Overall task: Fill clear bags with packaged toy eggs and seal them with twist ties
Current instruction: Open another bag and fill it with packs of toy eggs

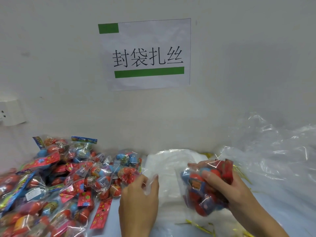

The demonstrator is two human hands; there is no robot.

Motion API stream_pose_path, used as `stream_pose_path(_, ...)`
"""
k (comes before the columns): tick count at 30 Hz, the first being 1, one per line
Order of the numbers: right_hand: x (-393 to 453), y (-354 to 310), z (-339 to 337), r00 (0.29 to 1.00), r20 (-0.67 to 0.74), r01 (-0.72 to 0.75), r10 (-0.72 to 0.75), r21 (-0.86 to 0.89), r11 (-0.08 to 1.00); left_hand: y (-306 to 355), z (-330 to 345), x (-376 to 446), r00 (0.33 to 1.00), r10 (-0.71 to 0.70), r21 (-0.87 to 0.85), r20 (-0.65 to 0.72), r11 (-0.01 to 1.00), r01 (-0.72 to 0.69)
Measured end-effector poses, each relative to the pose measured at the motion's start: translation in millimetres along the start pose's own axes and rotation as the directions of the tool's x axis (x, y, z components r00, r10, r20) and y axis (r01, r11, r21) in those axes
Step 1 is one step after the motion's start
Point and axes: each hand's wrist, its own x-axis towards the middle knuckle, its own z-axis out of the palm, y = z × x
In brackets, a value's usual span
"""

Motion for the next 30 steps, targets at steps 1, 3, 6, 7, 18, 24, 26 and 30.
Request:
stream_pose_path(1, -1.3, 0.0, 1.8, 1.0, 0.031, -0.001, -0.001, 0.084, 0.996, 2.3, -0.6, -0.8, 1.0, -0.005, 0.032, 0.002, 0.999, 0.005)
stream_pose_path(3, -0.6, 2.0, 3.3, 0.997, 0.076, -0.049, 0.03, 0.266, 0.963, 7.1, -1.8, -2.5, 1.0, -0.008, 0.043, 0.003, 0.999, 0.008)
stream_pose_path(6, -1.0, 5.7, 2.5, 0.988, 0.135, -0.122, 0.071, 0.414, 0.902, 10.4, -0.9, -5.2, 0.999, 0.043, 0.069, -0.003, 0.997, -0.042)
stream_pose_path(7, -0.5, 5.9, 2.9, 0.984, 0.16, -0.133, 0.074, 0.397, 0.908, 11.2, -0.6, -5.7, 0.998, 0.062, 0.072, -0.001, 0.996, -0.062)
stream_pose_path(18, 3.4, 20.2, 0.1, 0.955, 0.163, -0.111, 0.25, -0.584, 0.804, 8.5, 2.4, -3.3, 0.952, 0.222, 0.02, -0.209, 0.975, -0.223)
stream_pose_path(24, 2.4, 6.7, 4.3, 0.856, 0.383, -0.253, 0.347, -0.275, 0.927, 6.8, 5.0, -3.4, 0.967, 0.234, -0.186, -0.106, 0.95, -0.25)
stream_pose_path(26, 1.0, 5.0, 3.2, 0.828, 0.422, -0.286, 0.369, -0.248, 0.926, 8.1, 4.7, -3.8, 0.98, 0.199, -0.332, -0.006, 0.924, -0.19)
stream_pose_path(30, -0.3, 7.9, 1.3, 0.794, 0.407, -0.354, 0.45, -0.292, 0.888, 16.1, 2.8, -7.3, 0.952, 0.271, -0.443, 0.143, 0.878, -0.184)
